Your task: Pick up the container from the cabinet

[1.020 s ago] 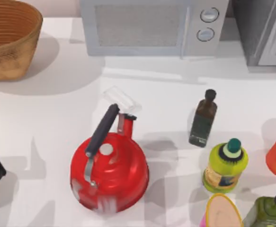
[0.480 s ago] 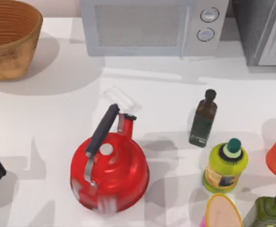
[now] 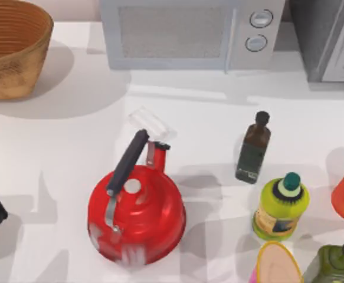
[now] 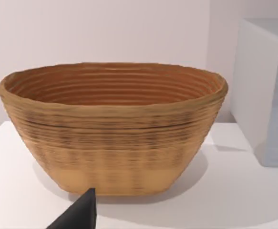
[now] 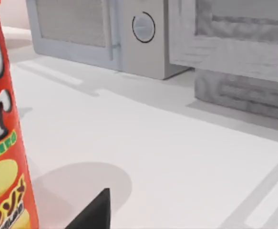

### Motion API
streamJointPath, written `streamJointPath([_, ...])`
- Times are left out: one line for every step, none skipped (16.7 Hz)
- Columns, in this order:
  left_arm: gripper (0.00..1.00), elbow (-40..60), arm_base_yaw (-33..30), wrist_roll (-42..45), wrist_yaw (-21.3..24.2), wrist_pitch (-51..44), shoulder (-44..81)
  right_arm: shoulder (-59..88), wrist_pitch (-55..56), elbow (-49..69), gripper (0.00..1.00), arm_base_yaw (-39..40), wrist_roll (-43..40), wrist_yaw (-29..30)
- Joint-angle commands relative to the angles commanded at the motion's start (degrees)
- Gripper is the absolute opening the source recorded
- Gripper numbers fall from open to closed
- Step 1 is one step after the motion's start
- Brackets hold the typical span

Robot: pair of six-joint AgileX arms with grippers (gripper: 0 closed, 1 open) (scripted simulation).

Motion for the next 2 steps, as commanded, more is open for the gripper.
streamJointPath([1.00,0.00,0.00,0.00,0.00,0.00,0.00,0.00,0.00,0.00,1.00,0.00,0.00,0.00])
streamJointPath([1.00,0.00,0.00,0.00,0.00,0.00,0.00,0.00,0.00,0.00,1.00,0.00,0.00,0.00])
